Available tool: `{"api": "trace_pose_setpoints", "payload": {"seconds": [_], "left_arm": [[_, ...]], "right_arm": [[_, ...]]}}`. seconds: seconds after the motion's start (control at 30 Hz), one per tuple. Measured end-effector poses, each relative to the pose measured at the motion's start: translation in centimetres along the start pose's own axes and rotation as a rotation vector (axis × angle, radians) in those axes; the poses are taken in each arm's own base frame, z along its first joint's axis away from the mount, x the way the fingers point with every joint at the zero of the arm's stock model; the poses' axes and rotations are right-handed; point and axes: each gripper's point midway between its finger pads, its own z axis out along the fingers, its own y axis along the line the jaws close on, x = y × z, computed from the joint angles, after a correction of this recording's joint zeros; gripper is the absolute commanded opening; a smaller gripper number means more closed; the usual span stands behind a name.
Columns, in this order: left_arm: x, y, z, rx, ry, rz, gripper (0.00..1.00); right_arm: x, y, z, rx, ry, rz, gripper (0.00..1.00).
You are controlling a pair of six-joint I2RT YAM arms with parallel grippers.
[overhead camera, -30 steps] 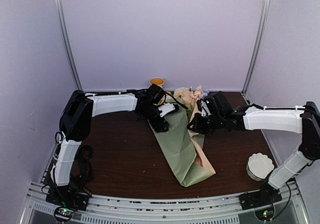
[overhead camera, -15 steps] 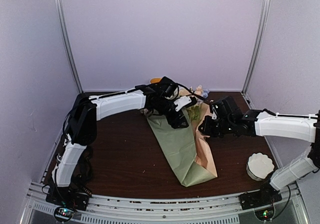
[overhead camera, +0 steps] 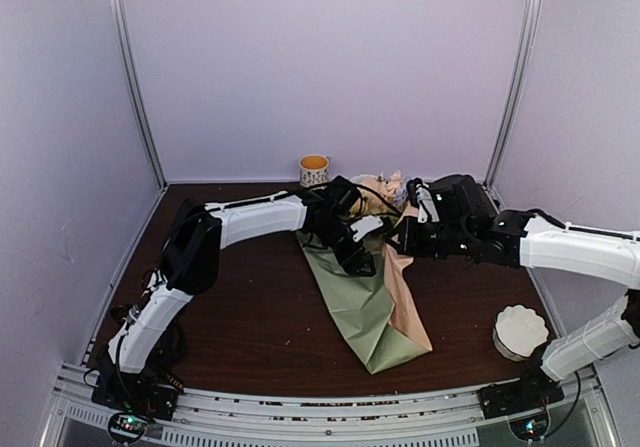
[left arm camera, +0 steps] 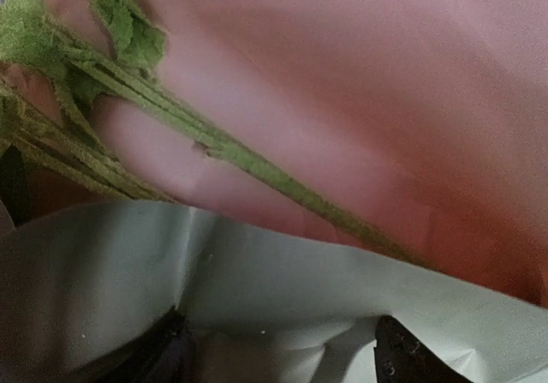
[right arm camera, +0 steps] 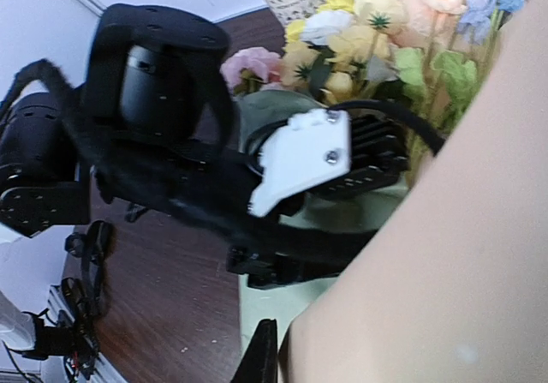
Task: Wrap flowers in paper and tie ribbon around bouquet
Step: Fold the two-thirds-folded wrapping paper at the center of the board.
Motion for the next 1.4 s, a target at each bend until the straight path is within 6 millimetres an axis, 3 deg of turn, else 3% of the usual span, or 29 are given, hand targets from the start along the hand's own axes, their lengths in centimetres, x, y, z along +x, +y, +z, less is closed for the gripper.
{"api": "trace_pose_setpoints", "payload": {"seconds": [0.17, 0.3, 0.43, 0.6, 0.73, 0.87, 1.03, 1.27, 1.4], "left_arm": [[0.2, 0.1, 0.1, 0.025, -0.007, -0.034, 0.75], [0.5, 0.5, 0.3, 0.066, -0.05, -0.087, 0.74], [0.6, 0.8, -0.5, 0.107, -0.105, -0.13, 0.75], [0.9, 1.3, -1.7, 0.121, -0.141, -0.165, 0.76], [1.0, 1.2, -2.1, 0.125, -0.172, -0.17, 0.78], [1.3, 1.4, -3.4, 0.12, -0.216, -0.191, 0.79], [1.3, 1.9, -5.2, 0.098, -0.259, -0.212, 0.79], [2.1, 2.2, -6.4, 0.076, -0.299, -0.247, 0.79], [2.8, 1.9, -6.8, 0.074, -0.315, -0.268, 0.79]], "right_arm": [[1.1, 2.5, 2.6, -0.107, 0.069, -0.016, 0.08], [4.2, 2.7, 6.2, -0.118, 0.181, -0.03, 0.12], [7.4, 2.5, 8.4, -0.107, 0.273, -0.06, 0.16], [9.3, 2.8, 9.9, -0.1, 0.324, -0.1, 0.42], [9.9, 3.0, 10.1, -0.103, 0.338, -0.134, 0.62], [10.2, 3.7, 9.7, -0.158, 0.332, -0.149, 0.98], [10.3, 4.8, 8.4, -0.267, 0.293, -0.135, 1.0], [7.4, 8.0, 6.8, -0.42, 0.164, -0.12, 1.0], [6.4, 8.9, 6.6, -0.46, 0.128, -0.102, 1.0]]}}
